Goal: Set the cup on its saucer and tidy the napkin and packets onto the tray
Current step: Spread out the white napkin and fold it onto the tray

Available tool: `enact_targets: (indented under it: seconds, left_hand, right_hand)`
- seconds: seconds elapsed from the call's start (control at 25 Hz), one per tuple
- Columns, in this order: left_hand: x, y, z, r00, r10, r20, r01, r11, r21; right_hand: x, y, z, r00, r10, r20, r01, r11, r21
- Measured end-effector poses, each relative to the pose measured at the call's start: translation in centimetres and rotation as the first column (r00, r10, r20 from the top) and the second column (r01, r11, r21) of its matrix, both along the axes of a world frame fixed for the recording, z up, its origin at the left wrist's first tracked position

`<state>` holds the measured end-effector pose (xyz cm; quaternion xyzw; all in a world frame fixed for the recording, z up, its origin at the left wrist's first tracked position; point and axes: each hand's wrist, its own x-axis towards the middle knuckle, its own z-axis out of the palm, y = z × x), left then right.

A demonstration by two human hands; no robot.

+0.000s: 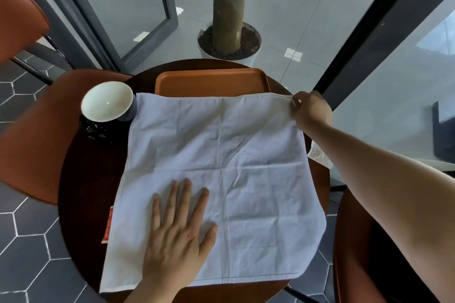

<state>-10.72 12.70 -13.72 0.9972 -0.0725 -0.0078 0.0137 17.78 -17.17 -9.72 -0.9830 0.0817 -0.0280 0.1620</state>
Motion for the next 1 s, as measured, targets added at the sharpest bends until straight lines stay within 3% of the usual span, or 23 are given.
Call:
enact_targets:
  seconds: [0.12, 0.2, 0.28, 0.4, 0.48, 0.64, 0.88, 1.0]
  left_hand:
    - [-0.1, 0.0, -0.2, 1.0, 0.0, 0.017, 0.0, 1.0, -0.004]
    - [0.0, 0.1, -0.4, 1.0, 0.002, 0.021, -0.002, 1.0, -0.014]
    - [0.0, 0.2, -0.4, 1.0, -0.001, 0.015, 0.002, 1.0, -0.013]
    - [0.0, 0.1, -0.3, 1.0, -0.01, 0.004, 0.01, 1.0, 0.0]
    - [0.0, 0.2, -0.3, 1.0, -0.009, 0.008, 0.009, 1.0, 0.009]
    - [0.0, 0.3, -0.4, 0.999, -0.02, 0.024, 0.02, 1.0, 0.014]
    - [0.0, 0.4, -0.6, 0.999, -0.02, 0.04, 0.02, 1.0, 0.007]
    - [0.1, 0.4, -0.7, 0.998, -0.028, 0.052, 0.028, 1.0, -0.004]
  right_hand:
    - [-1.3, -1.1, 1.1, 0.996, 0.02, 0.091, -0.03, 0.993, 0.11]
    - [-3.9, -3.3, 1.5, 0.973, -0.163, 0.164, 0.118, 0.961, 0.252]
    - [-7.6, -5.1, 1.2, 0.958, -0.276, 0.08, 0.23, 0.904, 0.36]
    - [-11.4, -5.2, 0.1, 0.999, -0.024, -0.048, 0.031, 0.986, 0.162]
    - [-12.2, -4.1, -0.3, 0.993, 0.114, 0.012, -0.114, 0.993, 0.016]
    - [-11.4, -1.9, 0.0, 0.988, 0.154, -0.002, -0.153, 0.979, -0.133]
    - [-11.0, 0.5, 1.9, 0.99, 0.107, 0.088, -0.091, 0.982, -0.162]
    - [-11.0, -0.1, 2.8, 0.994, 0.009, 0.107, -0.01, 1.0, 0.012]
